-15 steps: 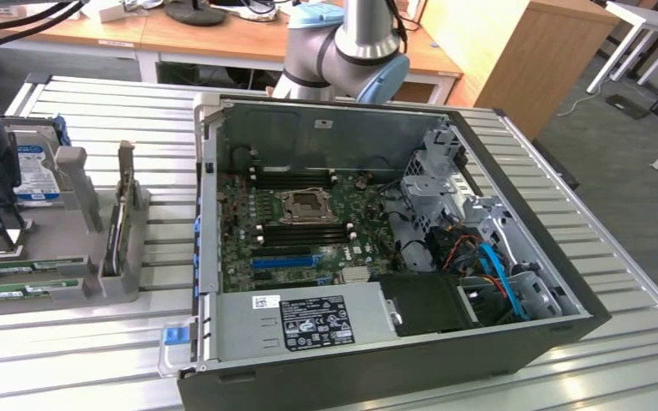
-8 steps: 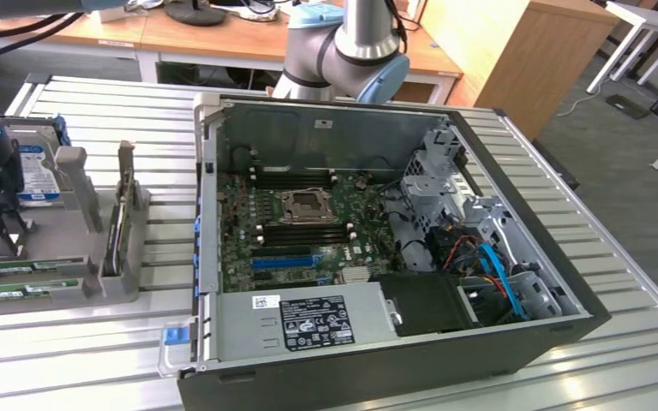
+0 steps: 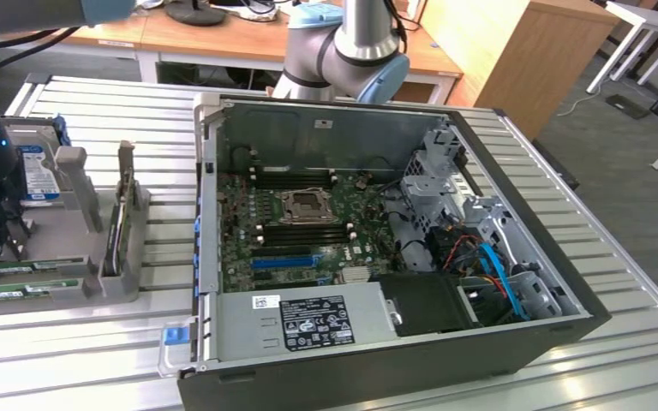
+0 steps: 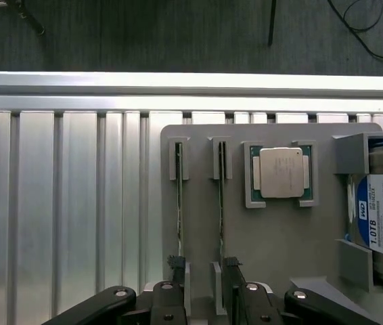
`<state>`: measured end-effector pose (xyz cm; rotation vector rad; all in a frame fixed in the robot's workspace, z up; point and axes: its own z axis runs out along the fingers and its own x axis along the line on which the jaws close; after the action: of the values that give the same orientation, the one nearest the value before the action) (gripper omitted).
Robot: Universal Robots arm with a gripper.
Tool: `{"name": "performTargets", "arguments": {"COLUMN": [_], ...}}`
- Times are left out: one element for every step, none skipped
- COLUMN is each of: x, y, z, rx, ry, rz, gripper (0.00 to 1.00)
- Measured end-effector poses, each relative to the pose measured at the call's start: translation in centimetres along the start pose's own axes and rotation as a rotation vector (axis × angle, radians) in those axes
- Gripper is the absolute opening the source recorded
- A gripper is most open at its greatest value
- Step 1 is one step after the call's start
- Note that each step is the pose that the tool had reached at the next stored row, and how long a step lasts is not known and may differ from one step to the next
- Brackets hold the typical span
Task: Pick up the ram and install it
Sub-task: 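Pick up the ram and move it above insertion slot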
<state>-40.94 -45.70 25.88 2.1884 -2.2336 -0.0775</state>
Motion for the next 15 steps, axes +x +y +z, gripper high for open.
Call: {"name": "performTargets", "arguments": {"x": [0.0, 0.04, 0.16, 0.33, 0.5, 0.61, 0.62, 0.63, 0.63, 0.63, 0.63, 0.64, 0.65, 0.68, 0.7], "y": [0.0, 0.01, 0.02, 0.01, 0.01, 0.01, 0.01, 0.01, 0.01, 0.01, 0.0, 0.0, 0.0, -0.01, -0.02], "z": [0.0, 0.01, 0.01, 0.0, 0.0, 0.0, -0.01, 0.0, -0.01, 0.01, 0.11, 0.24, 0.39, 0.55, 0.71], "rx": [0.0, 0.0001, 0.0002, 0.0001, 0.0001, 0.0001, 0.0001, 0.0001, 0.0001, 0.0001, 0.0003, 0.0002, 0.0002, 0.0002, 0.0002], "ry": [0.0, 0.0, -0.0001, 0.0, -0.0001, 0.0, -0.0001, -0.0001, -0.0001, -0.0001, -0.0002, -0.0001, -0.0001, -0.0001, -0.0001], "rz": [0.0, 0.0, 0.0, 0.0, 0.0, 0.0, 0.0, 0.0, 0.0, 0.0, 0.0, 0.0, 0.0, 0.0, 0.0], "gripper": [0.36, 0.36, 0.36, 0.36, 0.36, 0.36, 0.36, 0.36, 0.36, 0.36, 0.36, 0.36, 0.36, 0.36, 0.36]}}
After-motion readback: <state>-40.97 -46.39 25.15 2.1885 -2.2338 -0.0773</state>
